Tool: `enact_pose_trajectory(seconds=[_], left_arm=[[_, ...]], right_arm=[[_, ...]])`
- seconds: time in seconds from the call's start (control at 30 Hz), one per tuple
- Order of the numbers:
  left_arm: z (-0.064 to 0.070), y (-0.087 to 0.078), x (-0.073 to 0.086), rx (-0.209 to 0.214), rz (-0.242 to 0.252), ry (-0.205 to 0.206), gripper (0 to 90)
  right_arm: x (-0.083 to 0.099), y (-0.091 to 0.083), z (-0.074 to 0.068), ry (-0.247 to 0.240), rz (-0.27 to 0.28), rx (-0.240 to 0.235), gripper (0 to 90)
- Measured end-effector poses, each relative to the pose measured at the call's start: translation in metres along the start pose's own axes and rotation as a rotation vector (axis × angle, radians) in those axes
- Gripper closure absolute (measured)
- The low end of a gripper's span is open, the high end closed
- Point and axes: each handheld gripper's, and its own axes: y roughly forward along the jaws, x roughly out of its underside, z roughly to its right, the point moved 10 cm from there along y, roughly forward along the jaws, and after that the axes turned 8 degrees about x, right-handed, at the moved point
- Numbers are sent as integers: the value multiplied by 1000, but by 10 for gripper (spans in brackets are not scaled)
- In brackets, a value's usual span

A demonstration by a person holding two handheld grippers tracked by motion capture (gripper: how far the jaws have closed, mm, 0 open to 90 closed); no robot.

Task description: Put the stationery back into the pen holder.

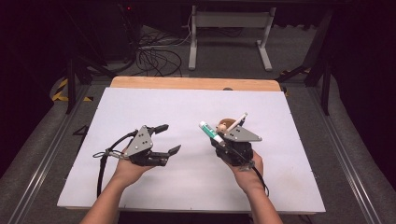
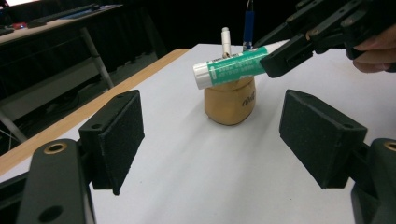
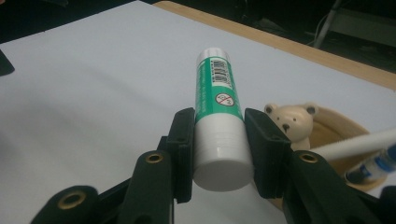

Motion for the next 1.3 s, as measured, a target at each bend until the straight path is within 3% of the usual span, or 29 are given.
enact_pose_trajectory(seconds=[0.27, 0.6, 0.93, 1.3], left_arm=[[-6, 9, 1, -28, -33, 15, 195], [-7, 20, -4, -34, -84, 88, 177], [-5, 36, -4, -46, -166, 214, 203], [-1, 54, -3, -84, -269, 417, 283]], right_arm=[[-18, 8, -4, -35, 10, -48, 657], [-14, 9, -11, -69, -18, -105, 656], [-12, 9, -16, -76, -37, -129, 656], [-10, 8, -22, -81, -54, -155, 656]])
